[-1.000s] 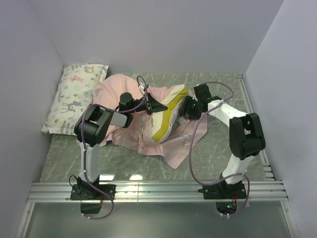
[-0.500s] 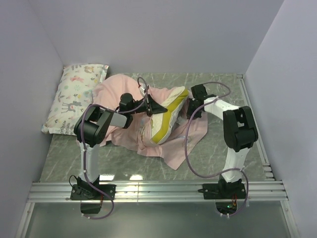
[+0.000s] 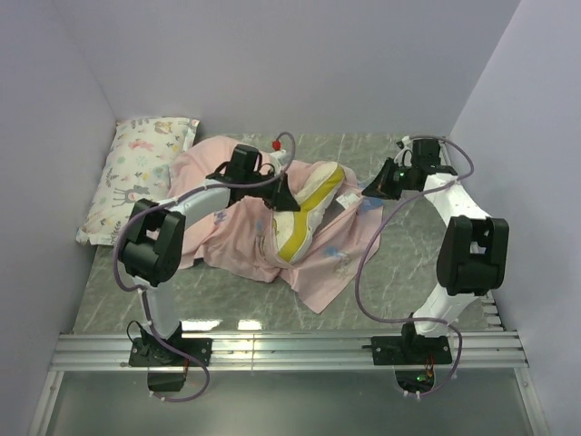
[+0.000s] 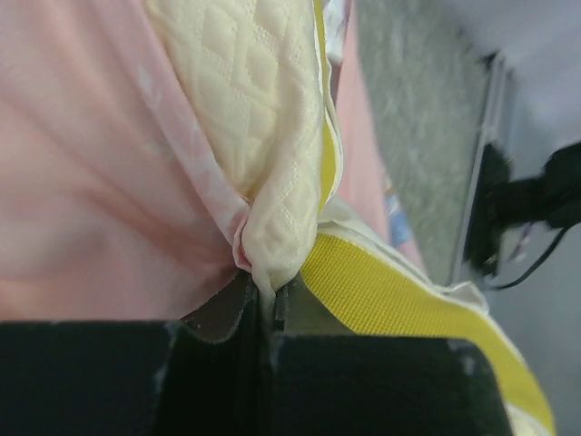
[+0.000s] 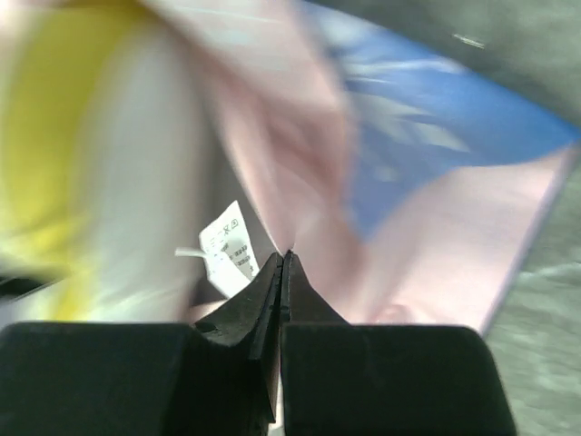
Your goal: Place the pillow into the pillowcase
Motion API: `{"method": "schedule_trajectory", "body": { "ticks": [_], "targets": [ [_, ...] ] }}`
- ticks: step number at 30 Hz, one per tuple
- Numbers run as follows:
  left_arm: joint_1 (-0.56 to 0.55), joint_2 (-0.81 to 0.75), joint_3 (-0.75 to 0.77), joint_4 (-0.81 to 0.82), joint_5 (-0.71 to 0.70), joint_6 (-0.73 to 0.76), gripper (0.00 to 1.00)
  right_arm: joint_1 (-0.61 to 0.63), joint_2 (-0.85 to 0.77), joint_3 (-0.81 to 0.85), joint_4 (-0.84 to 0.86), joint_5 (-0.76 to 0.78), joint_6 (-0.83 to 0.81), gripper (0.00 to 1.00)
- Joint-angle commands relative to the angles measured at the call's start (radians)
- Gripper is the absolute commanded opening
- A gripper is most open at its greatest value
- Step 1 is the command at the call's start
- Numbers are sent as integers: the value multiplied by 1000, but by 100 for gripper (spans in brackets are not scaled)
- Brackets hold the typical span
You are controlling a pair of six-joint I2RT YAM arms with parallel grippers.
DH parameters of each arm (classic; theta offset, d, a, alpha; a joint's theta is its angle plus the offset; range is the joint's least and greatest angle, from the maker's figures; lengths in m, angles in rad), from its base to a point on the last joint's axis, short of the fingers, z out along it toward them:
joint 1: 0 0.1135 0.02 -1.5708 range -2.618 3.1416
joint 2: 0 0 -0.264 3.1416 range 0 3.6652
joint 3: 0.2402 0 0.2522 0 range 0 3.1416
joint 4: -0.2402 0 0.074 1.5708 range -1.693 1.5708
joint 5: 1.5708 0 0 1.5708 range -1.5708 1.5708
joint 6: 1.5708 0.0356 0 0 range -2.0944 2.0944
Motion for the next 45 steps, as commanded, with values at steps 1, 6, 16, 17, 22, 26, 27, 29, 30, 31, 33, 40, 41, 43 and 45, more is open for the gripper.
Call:
{"method": "schedule_trajectory", "body": {
  "ticks": [1,6,16,17,22,26,27,29,30,31,33,40,41,43,45],
  "targets": [
    [-31,51,5,-437,-121,441,0,-37,-84,-7,135,-236,54,0],
    [-108,54,-30,-428,-155,522,0,-31,-128,-54,291,-305,165,0],
    [-249,135,-46,-408,-290,526,0,-30,-200,-125,531,-368,361,0],
    [-263,166,-32,-418,-312,522,0,-30,-220,-133,562,-401,370,0],
    [-260,223,12,-458,-327,462,0,-30,-363,-172,539,-491,345,0],
    [-201,278,29,-479,-294,408,0,-57,-467,-231,455,-517,322,0],
    [-191,285,34,-485,-292,396,0,-60,-489,-238,429,-518,277,0],
    [-177,298,36,-488,-316,393,0,-69,-499,-244,357,-518,224,0],
    [-176,299,37,-491,-327,387,0,-69,-504,-261,355,-537,217,0],
    [-173,305,48,-500,-330,385,0,-69,-509,-270,344,-532,210,0],
    [-170,304,59,-494,-309,362,0,-65,-521,-308,343,-547,202,0],
    [-119,116,51,-278,15,102,1,-16,-415,-313,125,-397,-42,0],
    [-124,100,63,-254,16,65,0,-10,-376,-311,148,-390,-38,0],
    [-133,88,115,-194,-13,-47,0,25,-328,-273,133,-388,-36,0],
    [-137,103,173,-163,-48,-148,0,64,-283,-236,104,-417,-48,0]
  ]
}}
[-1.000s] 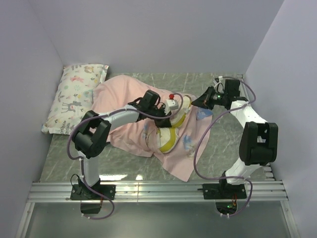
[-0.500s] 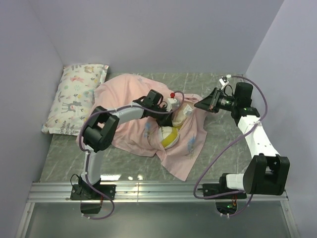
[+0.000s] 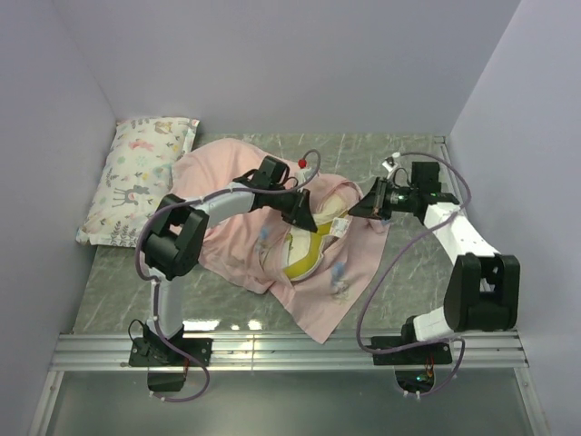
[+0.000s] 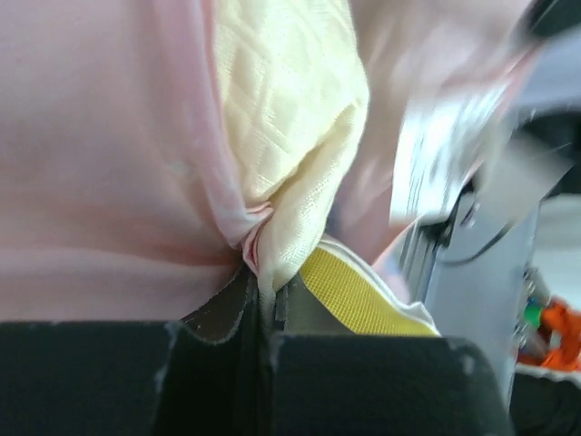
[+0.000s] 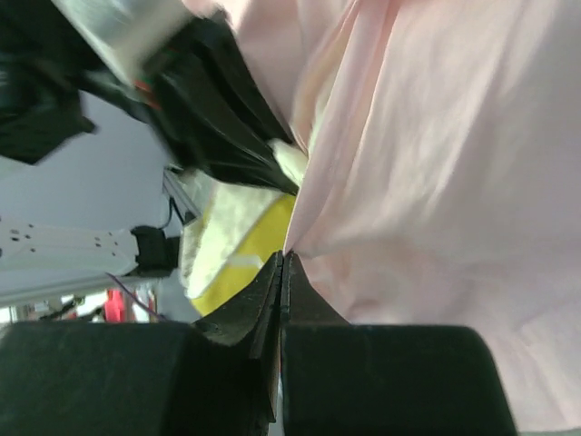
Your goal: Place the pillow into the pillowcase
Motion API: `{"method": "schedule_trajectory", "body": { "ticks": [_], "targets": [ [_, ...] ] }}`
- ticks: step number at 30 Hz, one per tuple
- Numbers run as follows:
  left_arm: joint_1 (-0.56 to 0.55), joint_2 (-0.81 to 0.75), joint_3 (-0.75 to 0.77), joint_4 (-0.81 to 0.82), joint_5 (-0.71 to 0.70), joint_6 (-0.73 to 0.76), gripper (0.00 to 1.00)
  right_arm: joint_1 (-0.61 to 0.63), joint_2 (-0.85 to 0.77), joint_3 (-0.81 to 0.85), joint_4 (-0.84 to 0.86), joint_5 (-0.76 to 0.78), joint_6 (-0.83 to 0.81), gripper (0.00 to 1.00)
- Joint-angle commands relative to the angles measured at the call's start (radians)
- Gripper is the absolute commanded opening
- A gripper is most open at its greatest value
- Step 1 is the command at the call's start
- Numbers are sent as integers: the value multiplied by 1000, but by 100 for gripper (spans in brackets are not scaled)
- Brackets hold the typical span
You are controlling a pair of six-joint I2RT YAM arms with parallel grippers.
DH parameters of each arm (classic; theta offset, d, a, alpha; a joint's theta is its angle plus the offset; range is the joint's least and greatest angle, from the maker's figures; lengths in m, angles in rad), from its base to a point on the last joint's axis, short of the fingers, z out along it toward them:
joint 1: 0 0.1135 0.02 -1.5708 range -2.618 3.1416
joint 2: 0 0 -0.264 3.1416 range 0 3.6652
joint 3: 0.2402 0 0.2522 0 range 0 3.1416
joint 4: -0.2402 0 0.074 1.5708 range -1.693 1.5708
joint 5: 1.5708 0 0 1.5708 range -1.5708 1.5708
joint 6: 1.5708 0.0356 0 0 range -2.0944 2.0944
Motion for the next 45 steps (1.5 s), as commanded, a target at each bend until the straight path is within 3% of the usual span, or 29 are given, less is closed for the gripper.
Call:
{"method": "schedule_trajectory", "body": {
  "ticks": [1,7,8,9,11,12,14,16,18,19,21,26,29,39,45],
  "targets": [
    [-2,-18,82,83,-81,-214,1,69,47,77,-59,-12,-68,0],
    [-74,93,96,211,-297,-340,2,112,52,103,-56,-64,-33,0],
    [-77,107,97,219,-298,-352,8,100,60,131,-64,-52,-46,0],
    [-77,117,104,211,-275,-354,24,92,67,146,-70,-7,-57,0],
    [-65,101,105,173,-202,-292,35,66,109,206,-96,36,-89,0],
    [-52,72,66,179,-174,-265,45,58,127,228,-110,77,-100,0],
    [-43,-58,22,135,-146,-148,55,46,194,287,-137,102,-120,0],
    [-43,-190,2,46,-166,-40,59,37,251,323,-142,117,-119,0],
    [-43,-267,-10,-65,-213,81,76,38,281,352,-130,125,-100,0],
    [-45,-327,-11,-106,-221,121,93,37,293,358,-102,110,-90,0],
    [-49,-370,-24,-201,-255,218,99,38,325,381,-81,107,-47,0],
    [-113,-473,-114,-259,-385,347,99,48,364,432,-47,105,-1,0],
    [-222,-485,-159,-208,-527,367,99,55,373,436,-41,108,13,0],
    [-462,-315,-173,53,-931,434,99,63,370,400,-82,120,4,0],
    [-520,-240,-220,162,-1055,507,99,68,373,389,-74,104,38,0]
  ]
}}
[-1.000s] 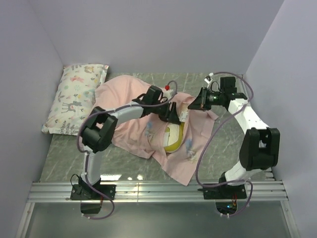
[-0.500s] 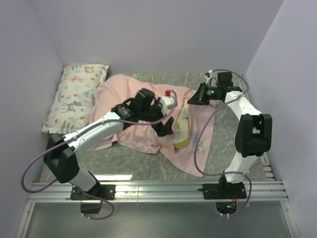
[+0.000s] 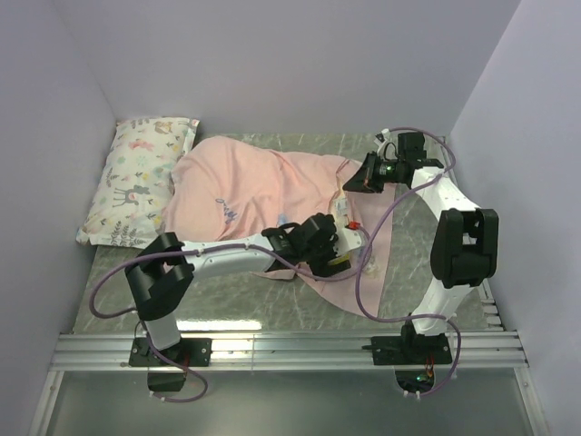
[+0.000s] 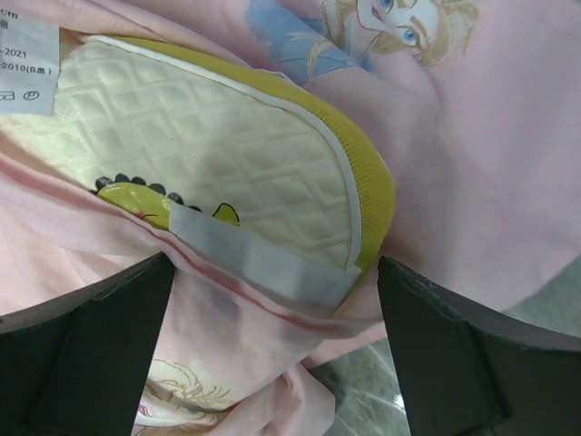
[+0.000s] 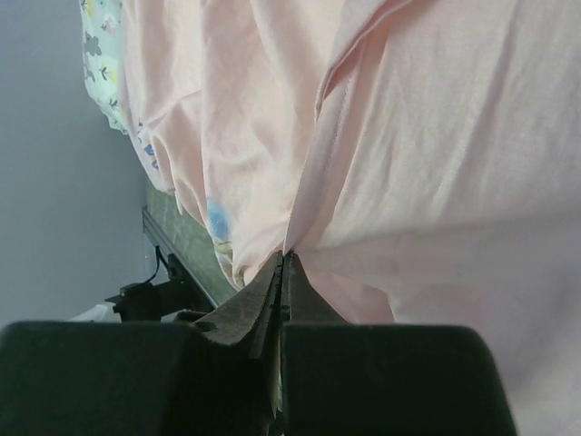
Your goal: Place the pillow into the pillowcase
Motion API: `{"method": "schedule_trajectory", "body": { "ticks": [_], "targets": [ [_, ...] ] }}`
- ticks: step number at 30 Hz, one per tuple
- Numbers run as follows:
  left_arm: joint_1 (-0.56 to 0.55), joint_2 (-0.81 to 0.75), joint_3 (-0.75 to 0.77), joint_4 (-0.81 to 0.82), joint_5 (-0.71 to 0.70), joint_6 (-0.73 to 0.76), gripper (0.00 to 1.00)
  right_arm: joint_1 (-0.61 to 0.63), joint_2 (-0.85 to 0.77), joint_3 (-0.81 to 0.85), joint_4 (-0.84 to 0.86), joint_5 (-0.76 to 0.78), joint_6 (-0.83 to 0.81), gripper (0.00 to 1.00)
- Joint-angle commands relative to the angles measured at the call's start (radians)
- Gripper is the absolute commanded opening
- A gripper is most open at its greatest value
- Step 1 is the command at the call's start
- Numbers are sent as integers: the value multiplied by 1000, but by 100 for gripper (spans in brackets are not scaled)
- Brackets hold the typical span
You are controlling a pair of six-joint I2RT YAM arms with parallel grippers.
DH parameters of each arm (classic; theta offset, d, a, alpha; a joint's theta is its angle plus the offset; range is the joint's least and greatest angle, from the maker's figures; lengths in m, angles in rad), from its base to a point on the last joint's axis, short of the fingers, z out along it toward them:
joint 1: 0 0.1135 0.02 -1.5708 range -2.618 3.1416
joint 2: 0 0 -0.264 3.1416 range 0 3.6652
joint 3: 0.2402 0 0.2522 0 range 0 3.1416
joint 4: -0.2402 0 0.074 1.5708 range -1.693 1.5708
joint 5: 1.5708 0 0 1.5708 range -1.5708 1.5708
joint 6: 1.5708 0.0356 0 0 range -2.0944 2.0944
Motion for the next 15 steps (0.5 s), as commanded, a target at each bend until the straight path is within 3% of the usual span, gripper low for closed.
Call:
{"method": "schedule_trajectory", "body": {
  "ticks": [1,3,4,5,6,7,8,9,10,11,13,15],
  "targets": [
    [-23,42,-17,118,-125,50,99,10,0,-6,32,-28,36,0],
    [-22,83,-20,125,-128,39,98,18,-8,-13,42,-37,48,0],
    [-11,96,-17,115,-97,10,92,19,-12,-22,42,-39,49,0],
    [24,111,-7,104,-53,-16,74,19,-15,-23,38,-39,47,0],
    [49,117,3,73,66,-44,63,21,-18,-19,3,-32,27,1],
    [76,120,23,61,122,-115,53,13,-20,-1,-25,-20,12,11],
    [136,123,32,52,197,-150,33,11,-23,10,-52,19,-6,15],
    [170,122,38,49,270,-179,25,4,-34,17,-101,36,-43,18],
    [201,119,43,56,403,-235,18,-13,-43,26,-119,58,-57,27],
    [252,113,40,67,453,-256,2,-24,-52,28,-134,76,-66,34],
    [299,106,49,84,624,-332,0,-54,-93,27,-171,141,-83,53],
    [366,120,50,108,758,-413,0,-84,-136,19,-214,217,-99,59]
  ]
}}
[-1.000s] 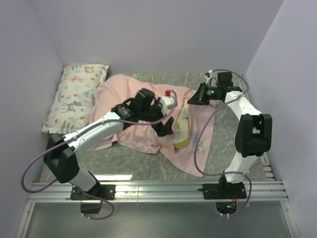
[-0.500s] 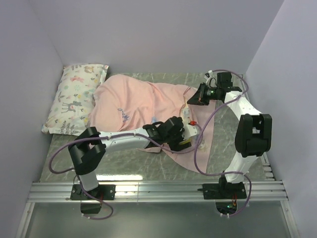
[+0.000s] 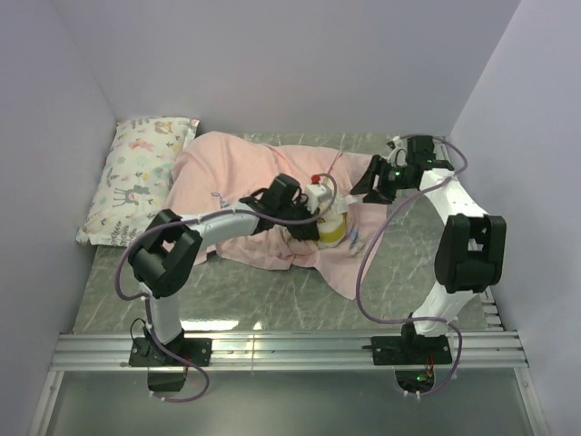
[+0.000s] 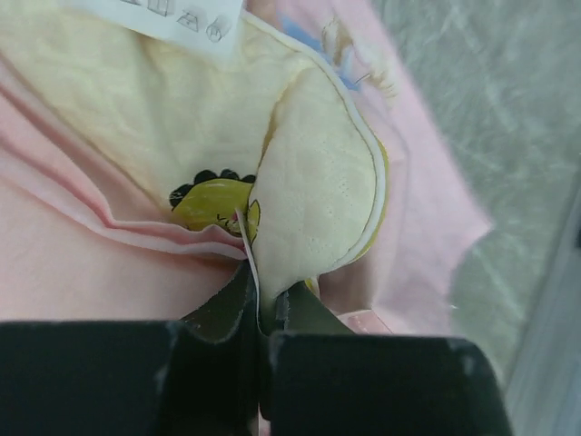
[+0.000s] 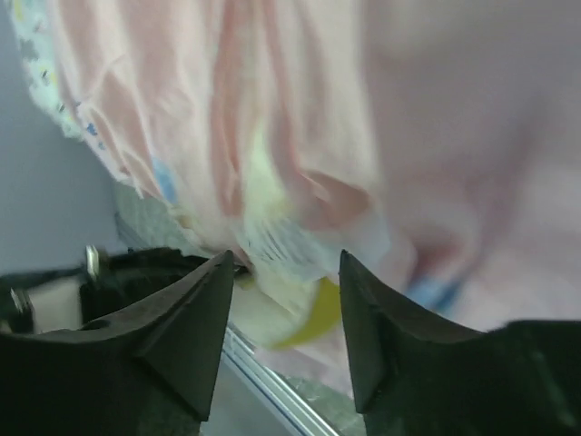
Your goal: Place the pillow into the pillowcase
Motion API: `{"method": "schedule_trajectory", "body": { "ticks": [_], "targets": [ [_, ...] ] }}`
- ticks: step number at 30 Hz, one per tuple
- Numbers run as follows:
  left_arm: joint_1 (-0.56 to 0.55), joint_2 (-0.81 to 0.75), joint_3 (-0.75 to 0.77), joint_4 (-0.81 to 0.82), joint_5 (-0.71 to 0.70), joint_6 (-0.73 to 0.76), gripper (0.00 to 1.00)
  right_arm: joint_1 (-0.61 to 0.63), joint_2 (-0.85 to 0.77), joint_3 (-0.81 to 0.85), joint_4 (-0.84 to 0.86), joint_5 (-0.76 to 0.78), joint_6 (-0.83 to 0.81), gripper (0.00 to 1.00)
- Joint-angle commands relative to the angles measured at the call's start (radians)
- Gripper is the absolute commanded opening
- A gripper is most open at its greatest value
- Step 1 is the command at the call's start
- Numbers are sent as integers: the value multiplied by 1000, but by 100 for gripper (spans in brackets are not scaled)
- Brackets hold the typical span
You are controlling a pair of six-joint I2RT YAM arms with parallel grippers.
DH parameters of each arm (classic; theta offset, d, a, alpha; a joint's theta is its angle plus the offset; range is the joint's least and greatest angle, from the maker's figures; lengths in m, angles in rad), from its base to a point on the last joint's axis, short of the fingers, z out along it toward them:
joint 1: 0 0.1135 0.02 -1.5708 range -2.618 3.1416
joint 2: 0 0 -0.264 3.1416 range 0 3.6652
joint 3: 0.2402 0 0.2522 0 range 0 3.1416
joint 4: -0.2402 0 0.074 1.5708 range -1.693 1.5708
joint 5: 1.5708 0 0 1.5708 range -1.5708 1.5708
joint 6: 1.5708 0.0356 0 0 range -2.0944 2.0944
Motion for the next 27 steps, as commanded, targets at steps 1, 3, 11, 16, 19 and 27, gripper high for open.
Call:
{"method": "schedule_trajectory", "body": {
  "ticks": [1,3,11,16,19,27],
  "targets": [
    [102,17,24,32,359,-195,0,-62,-125,28,-92,146,-54,66],
    [145,43,22,77,485,-254,0,-75,-171,-13,-106,183,-69,66],
    [175,69,10,168,579,-335,0,-39,-141,-163,29,82,-2,51],
    [189,73,7,197,602,-369,0,37,-83,-235,153,79,43,48],
    [191,73,10,195,599,-371,0,72,-46,-240,190,97,51,52],
    [197,68,7,217,579,-401,0,125,29,-226,172,119,26,47]
  ]
}}
